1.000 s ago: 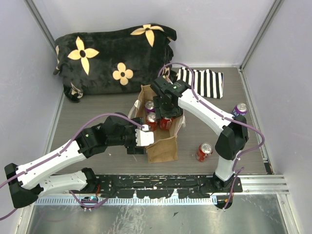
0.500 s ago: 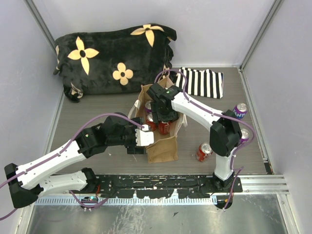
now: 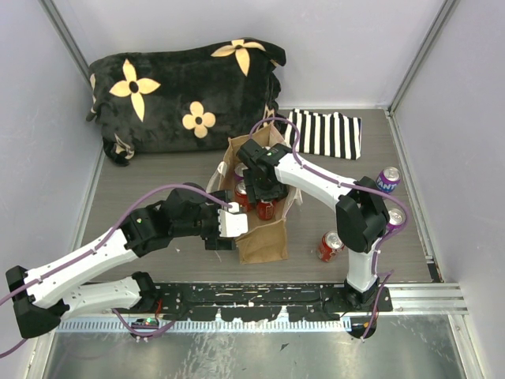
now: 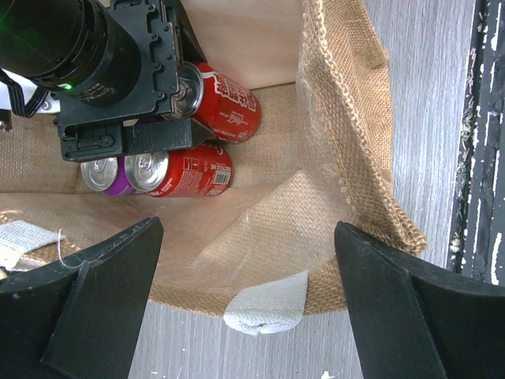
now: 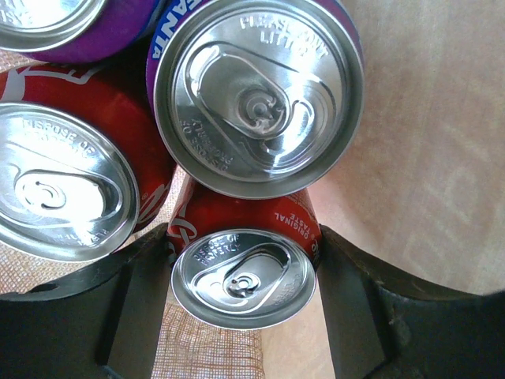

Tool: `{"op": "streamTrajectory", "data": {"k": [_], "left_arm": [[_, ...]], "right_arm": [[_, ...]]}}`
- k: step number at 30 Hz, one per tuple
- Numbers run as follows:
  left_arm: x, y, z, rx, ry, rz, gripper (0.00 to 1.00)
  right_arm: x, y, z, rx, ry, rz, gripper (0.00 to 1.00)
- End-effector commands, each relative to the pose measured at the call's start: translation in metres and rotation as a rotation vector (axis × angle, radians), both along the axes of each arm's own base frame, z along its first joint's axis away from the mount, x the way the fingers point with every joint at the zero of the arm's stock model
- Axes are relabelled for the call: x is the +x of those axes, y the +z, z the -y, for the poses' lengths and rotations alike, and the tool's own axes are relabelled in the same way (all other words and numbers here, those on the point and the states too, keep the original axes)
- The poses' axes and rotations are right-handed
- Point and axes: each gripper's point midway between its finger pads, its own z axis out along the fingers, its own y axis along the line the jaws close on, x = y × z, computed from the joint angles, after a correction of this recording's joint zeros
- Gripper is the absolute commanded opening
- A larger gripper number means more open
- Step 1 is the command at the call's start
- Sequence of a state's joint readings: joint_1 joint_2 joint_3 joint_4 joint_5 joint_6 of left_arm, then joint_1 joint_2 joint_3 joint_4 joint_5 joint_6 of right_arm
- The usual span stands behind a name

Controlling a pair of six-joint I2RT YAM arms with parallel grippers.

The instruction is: Place the beverage into the canvas bag

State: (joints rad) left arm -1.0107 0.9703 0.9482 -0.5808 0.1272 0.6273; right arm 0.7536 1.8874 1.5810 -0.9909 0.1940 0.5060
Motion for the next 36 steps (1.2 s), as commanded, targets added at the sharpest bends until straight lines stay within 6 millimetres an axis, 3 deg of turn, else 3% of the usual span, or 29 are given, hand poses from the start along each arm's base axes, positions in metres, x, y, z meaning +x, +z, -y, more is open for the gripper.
{"op": "streamTrajectory", "data": {"k": [1,4,9,17,22,26,30,33,36], "left_arm": [[-0.003,-0.001,0.0,-0.009,-0.011,0.002,0.98],[-0.003,0.0,0.0,-0.011,-0.013,0.002,0.98],[-0.004,-0.001,0.001,-0.008,-0.02,0.002,0.98],[-0.006,-0.005,0.001,-0.001,-0.036,-0.004,0.98],[-0.008,-0.007,0.0,0.008,-0.042,-0.009,0.98],[-0.01,-0.01,-0.001,0.014,-0.058,-0.011,0.98],[-0.013,-0.013,-0.002,0.025,-0.082,-0.006,0.98],[-0.014,-0.016,-0.004,0.042,-0.113,0.018,0.98],[-0.013,-0.018,-0.005,0.059,-0.141,0.05,0.98]], "right_arm": [[0.015,0.009,0.005,-0.018,-0.014,0.079,0.52],[0.014,0.011,0.006,-0.026,0.003,0.075,0.66],[0.02,0.03,0.004,0.006,0.006,0.125,0.75],[0.027,0.048,-0.002,0.035,0.003,0.167,0.8],[0.034,0.073,-0.01,0.093,0.002,0.217,0.8],[0.042,0.114,-0.019,0.174,-0.004,0.297,0.81],[0.055,0.185,-0.025,0.321,-0.04,0.482,0.82],[0.06,0.239,-0.013,0.441,-0.11,0.634,0.83],[0.06,0.262,0.019,0.441,-0.197,0.687,0.83]]}}
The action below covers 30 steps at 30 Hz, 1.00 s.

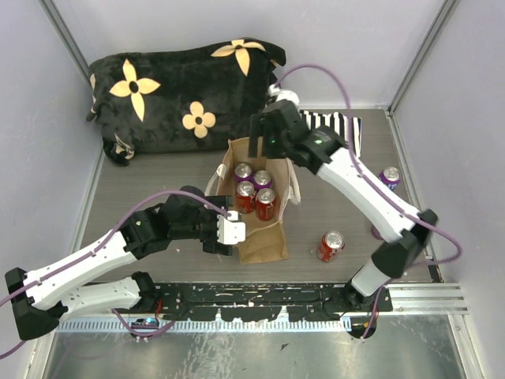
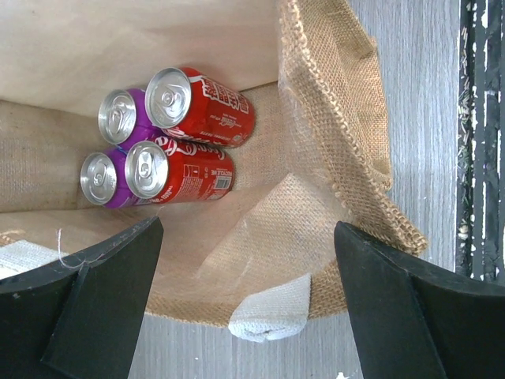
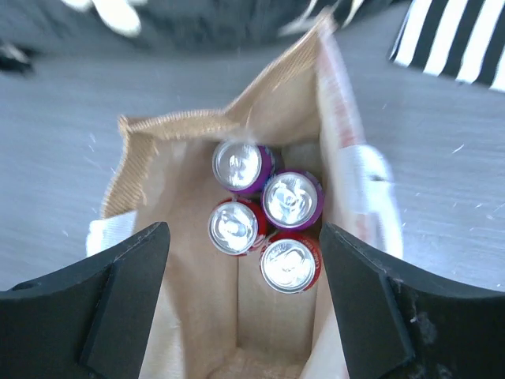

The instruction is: Place the beverage into the canvas bag

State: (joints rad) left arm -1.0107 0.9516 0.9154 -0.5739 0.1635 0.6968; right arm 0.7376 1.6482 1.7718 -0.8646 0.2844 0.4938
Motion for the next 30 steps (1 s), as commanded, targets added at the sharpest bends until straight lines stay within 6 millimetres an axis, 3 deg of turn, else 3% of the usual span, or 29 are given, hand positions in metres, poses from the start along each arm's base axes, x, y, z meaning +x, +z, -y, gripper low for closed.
{"op": "streamTrajectory", "data": {"k": [1,6,9,22,30], "left_arm": [[-0.008,-0.011,-0.004,0.045,-0.081,0.03,0.98],[-0.007,-0.009,0.0,0.051,-0.12,0.071,0.98],[-0.007,-0.006,0.006,0.046,-0.143,0.093,0.98],[-0.005,0.006,0.028,0.021,-0.177,0.119,0.98],[-0.01,0.008,0.028,0.017,-0.183,0.122,0.98]], "right_arm": [[0.009,0.087,0.049,0.132,-0.178,0.2,0.83],[-0.015,0.069,0.104,0.005,-0.308,0.102,0.83],[-0.034,0.047,0.125,-0.037,-0.358,0.014,0.83],[-0.141,-0.062,0.17,-0.172,-0.418,-0.384,0.84],[-0.178,-0.1,0.189,-0.135,-0.477,-0.469,0.88]]}}
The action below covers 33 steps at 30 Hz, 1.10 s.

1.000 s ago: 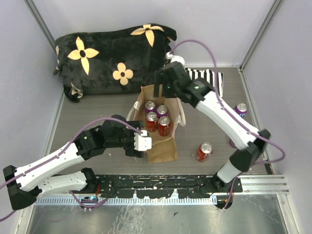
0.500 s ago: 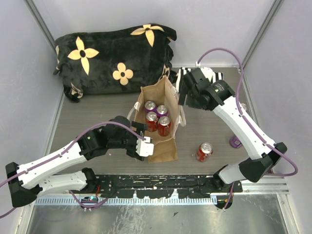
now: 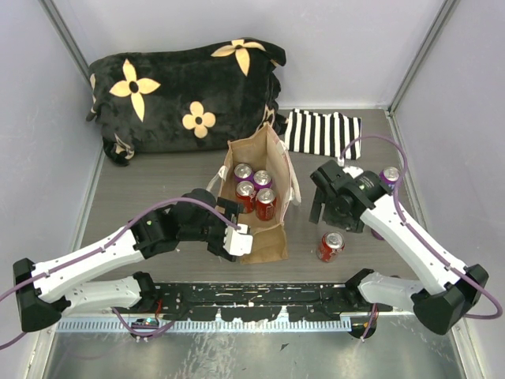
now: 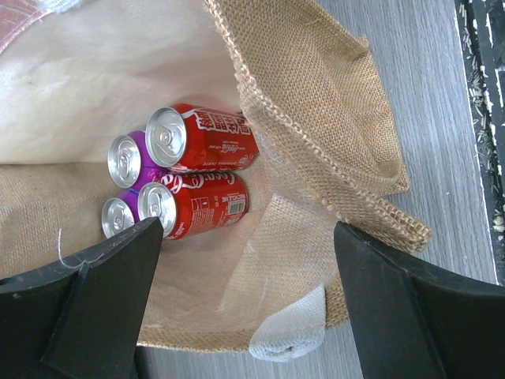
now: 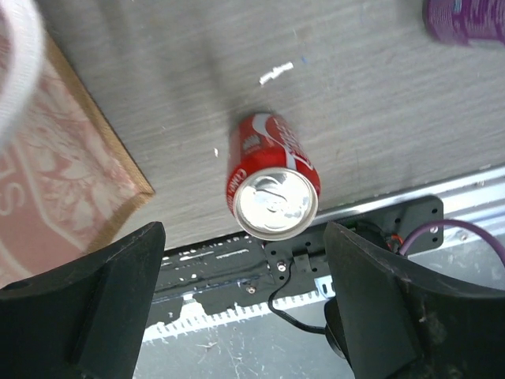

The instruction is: Place the beverage into the canvas bag

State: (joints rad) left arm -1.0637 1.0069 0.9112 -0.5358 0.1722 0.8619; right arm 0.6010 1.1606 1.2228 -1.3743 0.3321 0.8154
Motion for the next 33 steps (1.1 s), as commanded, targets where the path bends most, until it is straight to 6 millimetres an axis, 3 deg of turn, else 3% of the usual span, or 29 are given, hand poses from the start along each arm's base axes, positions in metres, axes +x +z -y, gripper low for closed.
{"op": "streamTrajectory", "data": {"k": [1,8,17,20,23,28,30,33], "left_arm": [[-0.007,0.014,0.009,-0.039,-0.031,0.003,0.98],[-0.009,0.014,0.009,-0.038,-0.032,0.001,0.98],[-0.009,0.014,0.007,-0.035,-0.029,0.003,0.98],[-0.009,0.014,0.006,-0.033,-0.026,0.004,0.98],[-0.01,0.012,0.005,-0.028,-0.025,0.003,0.98],[-0.009,0.012,0.004,-0.029,-0.025,0.007,0.98],[-0.01,0.013,0.004,-0.028,-0.026,0.01,0.98],[-0.011,0.012,0.001,-0.025,-0.031,0.015,0.98]], "right_arm": [[-0.013,-0.014,0.004,0.067,-0.072,-0.013,0.88],[-0.022,-0.048,0.006,0.14,-0.102,-0.067,0.89],[-0.026,-0.078,0.007,0.166,-0.104,-0.138,0.9],[-0.03,-0.084,0.008,0.167,-0.109,-0.156,0.86],[-0.031,-0.085,0.009,0.161,-0.11,-0.164,0.67],[-0.022,-0.071,0.01,0.15,-0.112,-0.135,0.09],[-0.008,-0.051,0.007,0.154,-0.107,-0.088,0.01],[0.024,-0.004,0.002,0.157,-0.093,0.01,0.01]]}}
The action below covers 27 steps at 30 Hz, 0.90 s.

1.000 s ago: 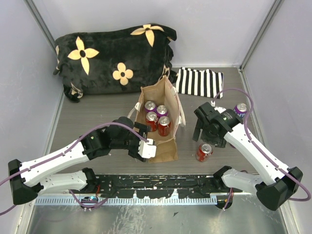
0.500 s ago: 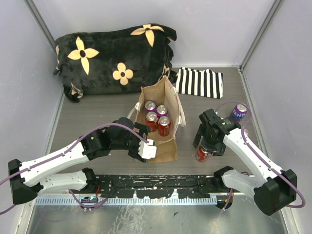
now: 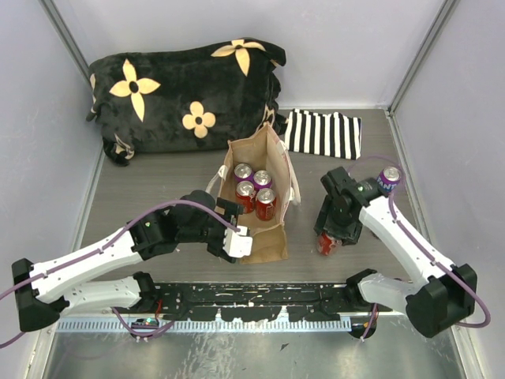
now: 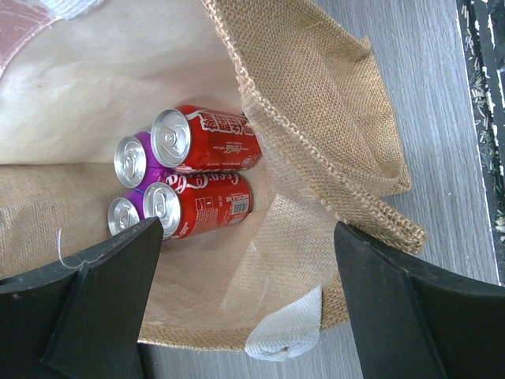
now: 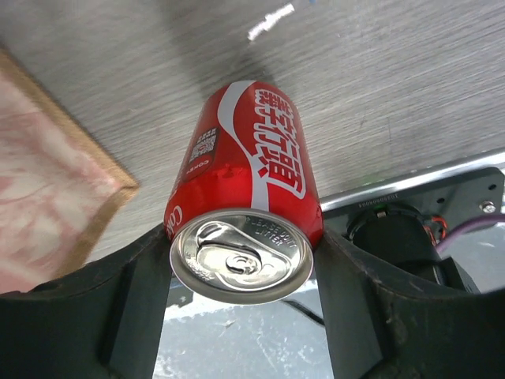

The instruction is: Place the beverage into the canvas bag

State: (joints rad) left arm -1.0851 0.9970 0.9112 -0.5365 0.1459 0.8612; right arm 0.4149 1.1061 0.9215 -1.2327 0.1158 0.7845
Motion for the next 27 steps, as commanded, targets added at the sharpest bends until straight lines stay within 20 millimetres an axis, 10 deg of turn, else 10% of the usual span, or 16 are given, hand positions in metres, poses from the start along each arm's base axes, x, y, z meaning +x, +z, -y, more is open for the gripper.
{"op": "streamTrajectory", "data": {"k": [1,8,12,27], "left_arm": [[-0.009,0.009,0.0,-0.022,-0.031,-0.003,0.98],[-0.012,0.006,-0.008,-0.002,-0.064,0.031,0.98],[-0.015,0.004,-0.009,0.004,-0.079,0.03,0.98],[-0.018,-0.001,-0.009,0.009,-0.071,-0.005,0.98]], "right_arm": [[0.064,0.085,-0.012,0.02,0.008,0.243,0.01],[0.15,0.245,-0.037,0.076,0.089,0.613,0.01],[0.172,0.297,-0.067,0.199,0.16,0.732,0.01],[0.144,0.31,-0.204,0.365,0.456,0.814,0.01]]}}
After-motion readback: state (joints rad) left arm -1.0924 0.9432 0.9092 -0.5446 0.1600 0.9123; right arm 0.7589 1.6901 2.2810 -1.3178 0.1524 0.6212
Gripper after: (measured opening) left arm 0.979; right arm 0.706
